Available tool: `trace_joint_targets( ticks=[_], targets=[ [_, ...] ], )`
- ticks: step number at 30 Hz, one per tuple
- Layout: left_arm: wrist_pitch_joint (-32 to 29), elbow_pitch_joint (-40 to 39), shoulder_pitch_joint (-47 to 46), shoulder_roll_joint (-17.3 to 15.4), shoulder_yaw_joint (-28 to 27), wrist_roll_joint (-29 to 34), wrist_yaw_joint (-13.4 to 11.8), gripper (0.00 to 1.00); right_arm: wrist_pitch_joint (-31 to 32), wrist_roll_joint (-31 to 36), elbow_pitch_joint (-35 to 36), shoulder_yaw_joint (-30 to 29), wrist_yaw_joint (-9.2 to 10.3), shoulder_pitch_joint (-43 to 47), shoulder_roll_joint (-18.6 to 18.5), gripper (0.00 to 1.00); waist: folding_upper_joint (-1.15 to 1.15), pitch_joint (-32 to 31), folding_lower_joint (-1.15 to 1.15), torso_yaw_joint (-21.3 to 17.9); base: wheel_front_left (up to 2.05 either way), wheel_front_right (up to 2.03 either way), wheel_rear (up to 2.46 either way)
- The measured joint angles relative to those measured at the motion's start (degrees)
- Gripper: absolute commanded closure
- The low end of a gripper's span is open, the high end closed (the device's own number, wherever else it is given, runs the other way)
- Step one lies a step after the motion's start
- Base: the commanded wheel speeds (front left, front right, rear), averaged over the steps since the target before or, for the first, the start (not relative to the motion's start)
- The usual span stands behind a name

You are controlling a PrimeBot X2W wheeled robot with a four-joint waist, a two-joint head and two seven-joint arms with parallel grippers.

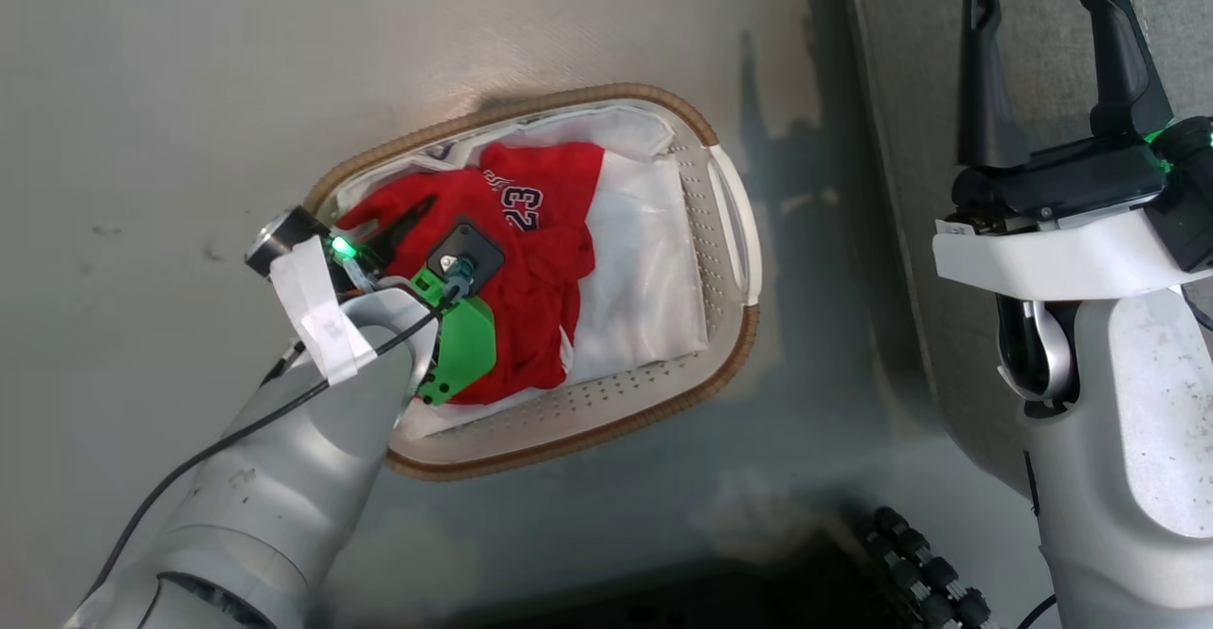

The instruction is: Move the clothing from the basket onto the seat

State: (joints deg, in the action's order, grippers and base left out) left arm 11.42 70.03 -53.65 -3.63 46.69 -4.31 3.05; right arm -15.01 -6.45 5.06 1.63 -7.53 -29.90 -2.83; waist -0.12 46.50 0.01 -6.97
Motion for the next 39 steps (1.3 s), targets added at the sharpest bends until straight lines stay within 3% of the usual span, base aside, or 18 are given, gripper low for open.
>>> trace_joint_targets(
  ticks=[14, 19, 20, 22, 23, 24, 25, 30, 39],
  targets=[
    [-3.23, 2.91, -2.77, -0.75, 0.74, 0.31, -7.60, 0.00, 0.00, -1.89, -0.12, 1.44, 0.00, -0.35, 0.01, 0.00, 0.00, 3.41, -0.01, -3.05, 0.00, 0.00, 0.00],
    [-5.77, 3.28, -2.82, -0.77, 1.19, -0.10, -7.05, 0.00, 0.00, -2.08, -0.11, 1.77, 0.00, -0.41, 0.01, 0.00, 0.00, 3.84, -0.01, -3.17, 0.00, 0.00, 0.00],
    [-6.39, 3.34, -2.77, -0.73, 1.24, -0.27, -6.97, 0.13, 0.00, -2.09, -0.12, 1.81, 0.00, -0.41, 0.01, 0.00, 0.00, 3.88, -0.01, -3.18, 0.00, 0.00, 0.00],
    [-7.45, 3.46, -2.70, -0.60, 1.42, -0.68, -6.50, 0.54, 0.00, -2.09, -0.13, 1.86, 0.00, -0.41, 0.01, 0.00, 0.00, 3.89, -0.01, -3.16, 0.00, 0.00, 0.00],
    [-7.86, 3.48, -2.67, -0.53, 1.53, -0.81, -6.38, 0.65, 0.00, -2.09, -0.15, 1.89, 0.00, -0.41, 0.01, 0.00, 0.00, 3.88, -0.01, -3.15, 0.00, 0.00, 0.00],
    [-8.12, 3.50, -2.62, -0.46, 1.64, -0.99, -6.06, 0.93, 0.00, -2.09, -0.19, 1.91, 0.00, -0.41, 0.01, 0.00, 0.00, 3.86, -0.01, -3.12, 0.00, 0.00, 0.00],
    [-8.43, 3.52, -2.58, -0.40, 1.76, -1.13, -5.92, 1.00, 0.00, -2.09, -0.21, 1.94, 0.00, -0.41, 0.01, 0.00, 0.00, 3.84, -0.01, -3.11, 0.00, 0.00, 0.00],
    [-9.23, 3.58, -2.10, 0.02, 2.37, -1.69, -4.71, 1.00, 0.00, -2.09, -0.55, 1.97, 0.00, -0.41, 0.01, 0.00, 0.00, 3.49, -0.01, -2.92, 0.00, 0.00, 0.00],
    [-3.89, 0.29, 0.31, 0.66, 3.18, -3.63, -2.49, 1.00, 0.00, -1.44, -1.97, 1.10, 0.00, -0.04, 0.02, 0.00, 0.00, 0.98, -0.01, -2.01, 0.00, 0.00, 0.00]
  ],
)
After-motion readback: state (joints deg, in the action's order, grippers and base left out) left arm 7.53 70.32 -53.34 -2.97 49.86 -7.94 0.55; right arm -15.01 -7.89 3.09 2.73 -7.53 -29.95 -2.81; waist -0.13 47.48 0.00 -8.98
